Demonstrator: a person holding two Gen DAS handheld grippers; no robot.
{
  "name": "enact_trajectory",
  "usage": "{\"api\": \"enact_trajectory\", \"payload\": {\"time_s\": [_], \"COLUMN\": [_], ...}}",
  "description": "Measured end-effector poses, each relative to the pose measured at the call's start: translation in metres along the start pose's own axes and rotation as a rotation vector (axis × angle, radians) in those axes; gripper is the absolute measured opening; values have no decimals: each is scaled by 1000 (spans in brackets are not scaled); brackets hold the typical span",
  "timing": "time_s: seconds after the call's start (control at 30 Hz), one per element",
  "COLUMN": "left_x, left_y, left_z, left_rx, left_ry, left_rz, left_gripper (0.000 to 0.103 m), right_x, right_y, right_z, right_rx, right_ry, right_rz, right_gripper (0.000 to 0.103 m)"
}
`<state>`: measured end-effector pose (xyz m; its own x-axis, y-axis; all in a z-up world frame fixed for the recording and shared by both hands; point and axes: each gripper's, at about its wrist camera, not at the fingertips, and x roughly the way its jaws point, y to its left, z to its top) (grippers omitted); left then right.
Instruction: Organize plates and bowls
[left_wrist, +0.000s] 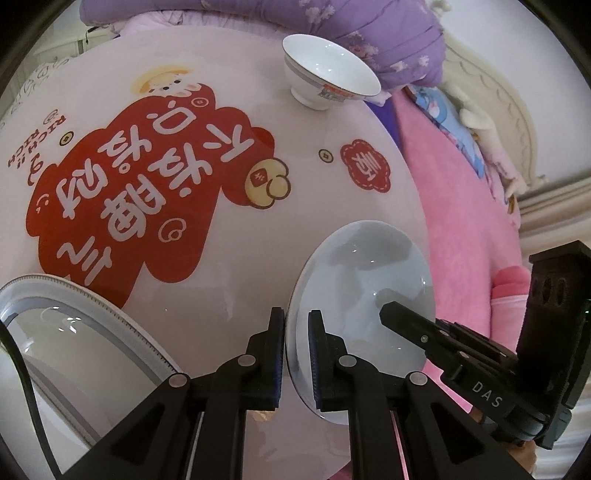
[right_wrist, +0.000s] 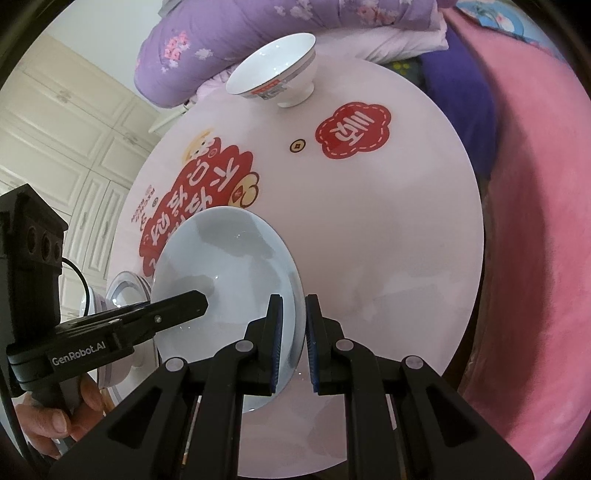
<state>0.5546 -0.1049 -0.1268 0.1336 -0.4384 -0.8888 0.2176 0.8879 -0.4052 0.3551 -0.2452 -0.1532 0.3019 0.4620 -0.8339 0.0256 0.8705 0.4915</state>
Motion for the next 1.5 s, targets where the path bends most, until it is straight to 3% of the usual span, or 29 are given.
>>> {"api": "enact_trajectory", "payload": {"time_s": [0.6,0.67,0.73,0.8,0.83,0.87,0.9,0.93,0.97,1.07,1.5], "left_x": [6,5,5,1,-1,-4,-7,-10,-13,-21,-76], "left_y": [-2,-2,-3,-4,-4,-4,-5,-5,-5,-3,18], "left_z": [7,8,10,10,11,13,13,15,16,23,85], "left_rx": [30,33,33,39,41,42,44,47,49,49,16], "left_ry": [-9,-14,-12,-23,-31,-43,-50,-62,-67,-87,-229], "left_rz": [19,26,35,36,40,42,40,39,36,22,19], "left_gripper": [8,16,38,56,67,72,78,79,81,87,91], "right_x": [1,0,-2,-3,-6,-7,-9,-13,-15,-25,-50], "right_y": [-1,-2,-4,-7,-9,-10,-12,-14,-15,-17,-17], "right_z": [5,7,9,11,13,14,16,18,20,30,115], "right_rx": [2,4,10,18,24,26,29,36,40,47,14], "right_ry": [-5,-15,-19,-26,-34,-38,-48,-65,-77,-116,-232], "right_rz": [6,3,0,-6,-1,2,10,20,27,40,21], "right_gripper": [15,15,17,22,32,50,60,78,88,103,103]}}
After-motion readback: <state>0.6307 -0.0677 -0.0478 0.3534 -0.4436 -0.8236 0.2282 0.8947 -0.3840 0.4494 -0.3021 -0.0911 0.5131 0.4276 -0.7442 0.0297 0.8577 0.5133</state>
